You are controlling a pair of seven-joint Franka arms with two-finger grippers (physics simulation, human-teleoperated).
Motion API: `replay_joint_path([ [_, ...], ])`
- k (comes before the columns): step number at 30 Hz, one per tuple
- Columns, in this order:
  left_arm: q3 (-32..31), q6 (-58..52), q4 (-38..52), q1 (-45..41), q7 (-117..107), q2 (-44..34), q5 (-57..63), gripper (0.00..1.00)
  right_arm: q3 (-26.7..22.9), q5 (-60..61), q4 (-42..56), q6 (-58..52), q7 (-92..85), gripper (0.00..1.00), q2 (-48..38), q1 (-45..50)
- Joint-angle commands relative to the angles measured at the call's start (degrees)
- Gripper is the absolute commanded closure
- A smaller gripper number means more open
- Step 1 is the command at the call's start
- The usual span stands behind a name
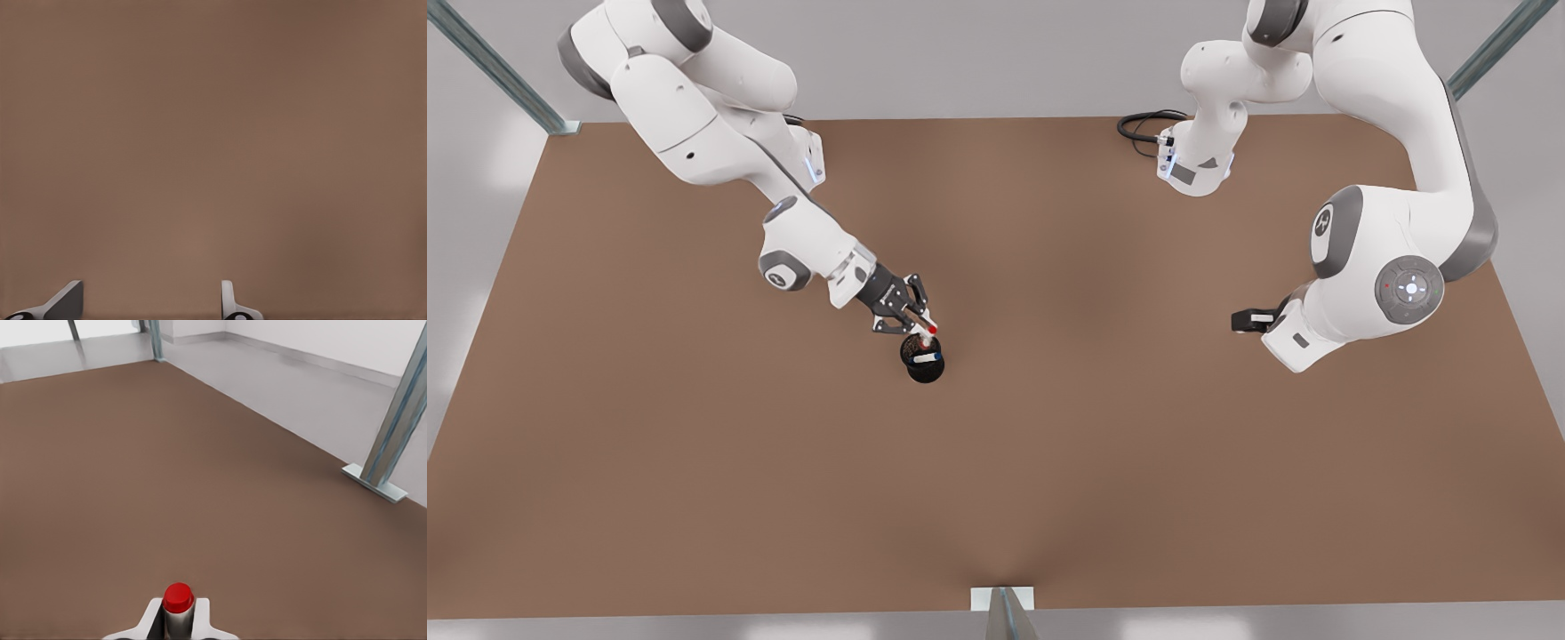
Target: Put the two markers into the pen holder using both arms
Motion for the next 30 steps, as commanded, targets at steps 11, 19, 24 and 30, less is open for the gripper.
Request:
replay_joint_path([
  [11,0.0,0.07,0.11,-0.08,2.32,-0.07,-0.14,0.0,12.29,0.2,16.76,-45.34,12.2,0.0,-6.22,-1.03],
  [19,0.0,1.48,1.7,-0.25,2.32,2.39,0.21,0.0,-32.17,61.28,48.85,-106.1,-21.97,0.0,-14.4,17.61],
  [24,0.0,1.39,3.19,-0.08,2.23,4.15,0.21,0.0,-32.0,63.31,71.35,-118.67,-25.94,0.0,1.77,16.73],
  [30,0.0,1.48,3.28,-0.17,2.58,4.94,0.21,0.0,-33.32,61.38,55.03,-111.12,-25.94,0.02,-12.19,18.4],
])
